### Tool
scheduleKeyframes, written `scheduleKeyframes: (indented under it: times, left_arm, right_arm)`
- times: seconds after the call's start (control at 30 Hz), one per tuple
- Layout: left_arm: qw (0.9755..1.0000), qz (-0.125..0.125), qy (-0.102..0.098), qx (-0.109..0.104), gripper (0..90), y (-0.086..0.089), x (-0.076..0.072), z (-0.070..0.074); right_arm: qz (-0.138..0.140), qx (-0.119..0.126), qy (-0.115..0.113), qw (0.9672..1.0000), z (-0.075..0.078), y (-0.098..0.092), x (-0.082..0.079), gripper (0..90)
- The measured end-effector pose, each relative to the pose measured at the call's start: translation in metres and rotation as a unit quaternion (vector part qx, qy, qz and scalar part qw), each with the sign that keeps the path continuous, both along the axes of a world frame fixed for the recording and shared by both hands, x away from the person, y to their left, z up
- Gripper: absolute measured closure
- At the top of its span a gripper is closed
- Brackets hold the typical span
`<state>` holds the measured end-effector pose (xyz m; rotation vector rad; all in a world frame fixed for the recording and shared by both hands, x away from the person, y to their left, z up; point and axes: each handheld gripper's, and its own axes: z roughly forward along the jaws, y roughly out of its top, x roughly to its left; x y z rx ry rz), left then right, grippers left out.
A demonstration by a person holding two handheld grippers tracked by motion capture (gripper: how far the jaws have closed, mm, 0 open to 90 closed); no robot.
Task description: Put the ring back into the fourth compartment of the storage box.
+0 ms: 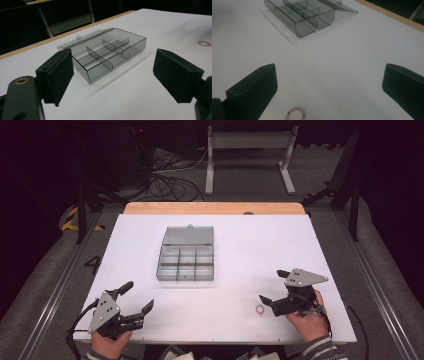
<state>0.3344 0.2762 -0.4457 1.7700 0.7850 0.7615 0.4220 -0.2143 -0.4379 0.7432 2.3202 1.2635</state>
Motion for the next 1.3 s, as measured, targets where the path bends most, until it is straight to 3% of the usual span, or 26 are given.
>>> scheduleKeyframes:
  times: [0.37, 0.77, 0.93, 1.13, 1.3]
  left_arm:
    - [1.0000, -0.001, 0.001, 0.000, 18.3, -0.001, 0.000, 0.000]
    - [1.0000, -0.004, 0.001, 0.005, 18.9, 0.000, 0.001, 0.000]
    - [1.0000, -0.004, 0.002, 0.003, 18.9, -0.001, 0.000, 0.000]
    - [1.0000, -0.004, 0.002, 0.003, 18.9, -0.001, 0.000, 0.000]
    - [1.0000, -0.005, 0.002, 0.003, 18.9, 0.000, 0.000, 0.000]
  right_arm:
    - [0.009, 0.007, 0.000, 0.9999, 0.007, 0.013, 0.008, 0.5]
    - [0.018, 0.020, 0.049, 0.9984, 0.009, 0.016, 0.012, 2.4]
    - [0.021, 0.005, 0.054, 0.9983, 0.011, 0.019, 0.010, 5.5]
    - [0.017, -0.048, 0.042, 0.9978, 0.015, 0.024, 0.003, 14.4]
    - [0.014, -0.071, 0.051, 0.9961, 0.016, 0.023, 0.002, 20.0]
